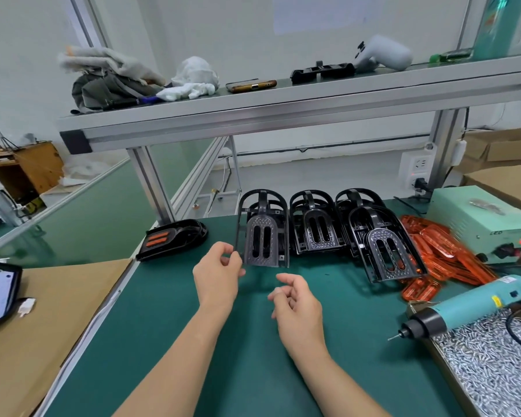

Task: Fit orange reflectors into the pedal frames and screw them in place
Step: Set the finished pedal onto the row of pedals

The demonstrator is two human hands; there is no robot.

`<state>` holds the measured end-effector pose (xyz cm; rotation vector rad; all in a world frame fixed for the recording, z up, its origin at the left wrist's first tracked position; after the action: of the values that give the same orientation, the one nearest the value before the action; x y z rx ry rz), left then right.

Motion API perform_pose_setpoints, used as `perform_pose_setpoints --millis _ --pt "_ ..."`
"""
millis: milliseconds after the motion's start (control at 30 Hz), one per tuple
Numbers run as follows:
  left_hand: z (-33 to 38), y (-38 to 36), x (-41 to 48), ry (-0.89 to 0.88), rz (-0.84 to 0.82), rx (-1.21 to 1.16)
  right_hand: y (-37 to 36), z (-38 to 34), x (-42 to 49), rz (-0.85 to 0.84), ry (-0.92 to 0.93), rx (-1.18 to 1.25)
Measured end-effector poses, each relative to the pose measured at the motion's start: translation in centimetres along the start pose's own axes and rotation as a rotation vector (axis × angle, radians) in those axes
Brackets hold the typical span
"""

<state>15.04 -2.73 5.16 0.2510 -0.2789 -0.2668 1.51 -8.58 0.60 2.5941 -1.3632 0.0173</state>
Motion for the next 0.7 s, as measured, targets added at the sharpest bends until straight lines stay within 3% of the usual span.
perform_pose_setpoints --millis 267,400,700 --pt "-0.6 4.7 -4.4 -0.124 0.039 0.058 0.7 -1.5 -0.8 0.189 0.117 0.118" --pt "-0.4 6.1 -5.9 -0.351 0.077 0.252 1.4 -2.7 -0.9 0.200 0.084 0.185" --pt "-0.8 7.3 -8.9 -0.823 0.096 0.341 4.4 -4.6 -0.3 0.135 -0.105 0.135"
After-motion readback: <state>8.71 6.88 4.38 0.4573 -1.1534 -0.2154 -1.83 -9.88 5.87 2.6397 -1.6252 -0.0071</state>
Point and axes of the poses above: each hand's wrist, its own x-axis towards the middle knuckle, its own y-axis out of the back of the hand, z = x × y, the point moved 1 cm from there along x, towards the middle knuckle, and after that the axes turned 8 degrees about -x, right-handed, at the moved point
